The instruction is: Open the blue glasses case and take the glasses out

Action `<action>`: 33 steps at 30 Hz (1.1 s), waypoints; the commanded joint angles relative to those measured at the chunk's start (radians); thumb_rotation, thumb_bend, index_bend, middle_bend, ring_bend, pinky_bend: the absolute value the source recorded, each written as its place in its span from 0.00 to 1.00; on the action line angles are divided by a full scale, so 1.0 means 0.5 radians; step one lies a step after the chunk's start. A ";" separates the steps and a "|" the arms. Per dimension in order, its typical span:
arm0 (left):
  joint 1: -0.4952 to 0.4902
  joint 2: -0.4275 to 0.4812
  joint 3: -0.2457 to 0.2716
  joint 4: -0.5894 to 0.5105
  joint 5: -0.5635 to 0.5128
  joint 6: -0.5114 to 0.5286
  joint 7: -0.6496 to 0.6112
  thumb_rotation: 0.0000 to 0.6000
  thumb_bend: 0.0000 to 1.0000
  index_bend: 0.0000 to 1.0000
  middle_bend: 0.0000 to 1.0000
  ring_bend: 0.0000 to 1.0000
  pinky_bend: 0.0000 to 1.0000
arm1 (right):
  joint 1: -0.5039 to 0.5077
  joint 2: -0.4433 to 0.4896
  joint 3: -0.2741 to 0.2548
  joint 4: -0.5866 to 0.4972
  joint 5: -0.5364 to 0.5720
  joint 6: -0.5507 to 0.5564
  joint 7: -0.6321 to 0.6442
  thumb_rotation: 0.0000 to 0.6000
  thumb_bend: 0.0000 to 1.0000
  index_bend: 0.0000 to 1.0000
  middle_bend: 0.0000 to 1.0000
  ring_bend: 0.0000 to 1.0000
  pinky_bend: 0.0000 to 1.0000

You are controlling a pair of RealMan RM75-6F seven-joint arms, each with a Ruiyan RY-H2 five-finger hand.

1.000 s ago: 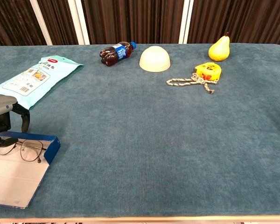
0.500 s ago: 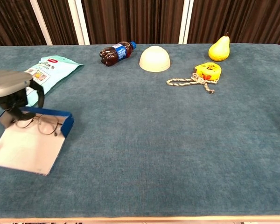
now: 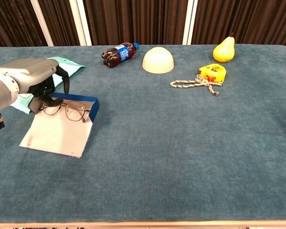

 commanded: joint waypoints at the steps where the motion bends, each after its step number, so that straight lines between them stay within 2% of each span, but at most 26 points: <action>1: 0.016 -0.017 -0.015 0.043 0.065 0.031 -0.057 1.00 0.41 0.57 1.00 0.90 0.98 | 0.000 -0.002 0.000 -0.001 -0.001 0.001 -0.002 1.00 0.16 0.00 0.00 0.00 0.21; 33: 0.129 -0.058 -0.017 0.149 0.311 0.103 -0.218 1.00 0.41 0.57 1.00 0.91 0.98 | -0.003 -0.004 0.001 -0.005 0.002 0.003 0.009 1.00 0.16 0.00 0.00 0.00 0.21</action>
